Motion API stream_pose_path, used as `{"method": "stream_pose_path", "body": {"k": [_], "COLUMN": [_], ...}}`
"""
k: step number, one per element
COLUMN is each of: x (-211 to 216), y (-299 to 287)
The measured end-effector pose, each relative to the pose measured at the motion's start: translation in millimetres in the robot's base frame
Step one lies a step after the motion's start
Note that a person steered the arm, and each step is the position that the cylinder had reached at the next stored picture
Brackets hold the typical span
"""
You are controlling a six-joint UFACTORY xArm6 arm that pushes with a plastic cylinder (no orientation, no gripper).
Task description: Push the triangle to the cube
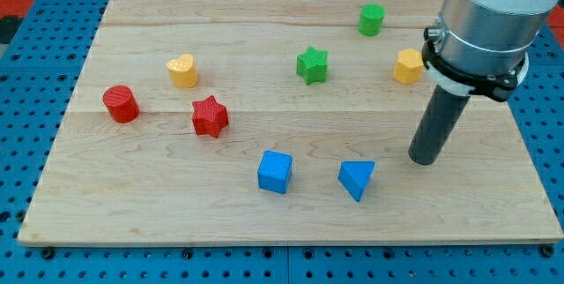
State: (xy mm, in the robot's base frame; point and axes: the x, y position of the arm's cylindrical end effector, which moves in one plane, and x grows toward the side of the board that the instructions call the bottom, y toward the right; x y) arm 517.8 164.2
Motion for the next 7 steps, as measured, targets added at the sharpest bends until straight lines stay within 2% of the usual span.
{"method": "stream_pose_path", "body": {"k": [1, 2, 3, 4, 5, 7], "x": [4.9, 39.8, 39.8, 39.8, 39.8, 39.8], "y": [2.5, 2.5, 2.5, -29.6, -95.3, -107.1]}}
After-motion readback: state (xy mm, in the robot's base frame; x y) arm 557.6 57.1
